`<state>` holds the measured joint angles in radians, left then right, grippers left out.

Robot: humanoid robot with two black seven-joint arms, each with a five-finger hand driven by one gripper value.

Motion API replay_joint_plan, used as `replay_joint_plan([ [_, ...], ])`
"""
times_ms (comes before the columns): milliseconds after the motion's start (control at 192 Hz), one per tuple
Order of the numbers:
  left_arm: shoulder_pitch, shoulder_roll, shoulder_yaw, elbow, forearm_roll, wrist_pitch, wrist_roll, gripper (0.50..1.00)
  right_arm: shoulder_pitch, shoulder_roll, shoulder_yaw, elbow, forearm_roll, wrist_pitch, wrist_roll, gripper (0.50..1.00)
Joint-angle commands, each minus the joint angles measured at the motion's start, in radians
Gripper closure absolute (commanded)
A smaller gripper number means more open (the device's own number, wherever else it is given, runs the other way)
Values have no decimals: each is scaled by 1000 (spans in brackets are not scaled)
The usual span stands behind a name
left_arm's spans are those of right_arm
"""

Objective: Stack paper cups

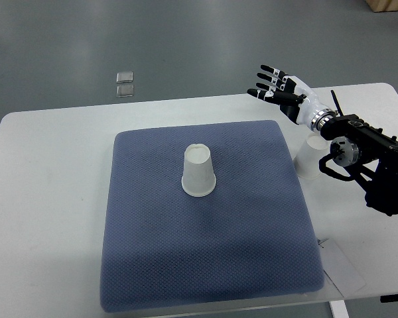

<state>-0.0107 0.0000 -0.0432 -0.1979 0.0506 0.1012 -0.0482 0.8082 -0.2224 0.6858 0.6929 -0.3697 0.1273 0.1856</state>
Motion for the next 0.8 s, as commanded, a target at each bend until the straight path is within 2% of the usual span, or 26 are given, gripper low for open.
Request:
replay_joint_plan([
  [0,0,0,3,0,0,0,1,500,2,-2,1,0,0,0,0,579],
  [793,0,0,-3,0,0,0,5,500,6,-12,4,0,0,14,0,576],
])
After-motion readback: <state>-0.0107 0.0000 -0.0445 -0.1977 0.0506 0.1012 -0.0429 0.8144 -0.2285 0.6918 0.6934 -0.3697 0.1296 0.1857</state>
